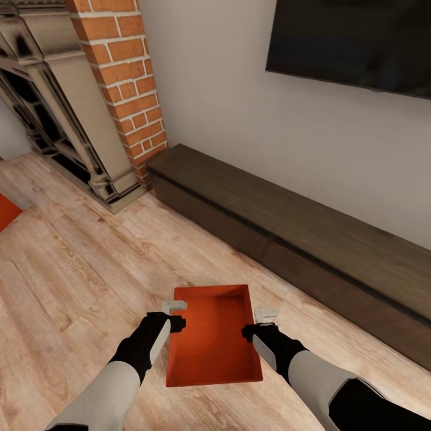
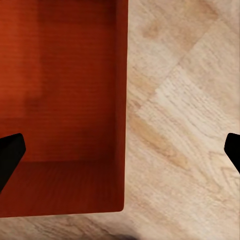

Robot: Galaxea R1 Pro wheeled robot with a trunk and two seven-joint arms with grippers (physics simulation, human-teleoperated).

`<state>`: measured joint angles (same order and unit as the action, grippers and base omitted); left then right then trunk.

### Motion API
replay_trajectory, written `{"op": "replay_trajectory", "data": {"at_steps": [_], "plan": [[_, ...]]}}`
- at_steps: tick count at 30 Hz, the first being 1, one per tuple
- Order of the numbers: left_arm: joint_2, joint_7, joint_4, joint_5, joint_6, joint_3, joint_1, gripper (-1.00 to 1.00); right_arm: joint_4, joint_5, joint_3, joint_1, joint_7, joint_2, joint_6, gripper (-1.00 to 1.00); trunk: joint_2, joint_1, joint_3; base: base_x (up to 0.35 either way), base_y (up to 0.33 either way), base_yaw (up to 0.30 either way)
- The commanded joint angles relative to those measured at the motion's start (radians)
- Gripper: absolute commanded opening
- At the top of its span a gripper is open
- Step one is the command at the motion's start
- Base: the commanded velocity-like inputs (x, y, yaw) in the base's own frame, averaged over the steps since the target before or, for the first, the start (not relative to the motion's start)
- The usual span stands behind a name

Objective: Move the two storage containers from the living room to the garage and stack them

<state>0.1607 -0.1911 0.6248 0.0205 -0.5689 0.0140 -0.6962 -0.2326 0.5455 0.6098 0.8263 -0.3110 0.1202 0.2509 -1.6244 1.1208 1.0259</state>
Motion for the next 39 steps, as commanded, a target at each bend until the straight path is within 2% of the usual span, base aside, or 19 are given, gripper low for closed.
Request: {"op": "replay_trajectory", "data": {"at_steps": [1,7,13,17,24,39], "plan": [[0.001,-0.004,0.001,0.002,-0.005,0.001,0.0,1.0,-0.002,0.007,0.008,0.001,-0.007,-0.001,0.006,1.0,-0.008,0.004,0.004,0.0,0.0,0.0],[0.0,-0.004,-0.005,0.004,-0.005,0.001,0.0,1.0,-0.002,0.007,0.008,0.001,-0.007,-0.002,0.005,1.0,-0.05,0.027,0.023,0.0,0.0,0.0],[0.0,-0.006,-0.027,0.007,-0.004,0.0,0.0,1.0,-0.007,0.008,0.007,0.001,-0.007,-0.021,0.005,1.0,-0.092,0.05,0.041,0.0,0.0,0.0],[0.0,-0.007,-0.041,0.008,-0.003,0.0,0.0,1.0,-0.014,0.008,0.007,0.001,-0.007,-0.025,0.005,1.0,-0.12,0.065,0.054,0.0,0.0,0.0],[0.0,-0.01,-0.099,0.009,0.002,0.0,0.0,1.0,-0.017,0.008,0.007,0.004,-0.007,-0.024,0.006,1.0,-0.169,0.092,0.076,0.0,0.0,0.0],[-0.004,-0.01,-0.104,0.03,0.004,0.0,0.0,1.0,-0.017,0.008,0.007,0.008,-0.007,-0.013,0.007,1.0,-0.274,0.15,0.123,0.0,0.0,0.0]]}}
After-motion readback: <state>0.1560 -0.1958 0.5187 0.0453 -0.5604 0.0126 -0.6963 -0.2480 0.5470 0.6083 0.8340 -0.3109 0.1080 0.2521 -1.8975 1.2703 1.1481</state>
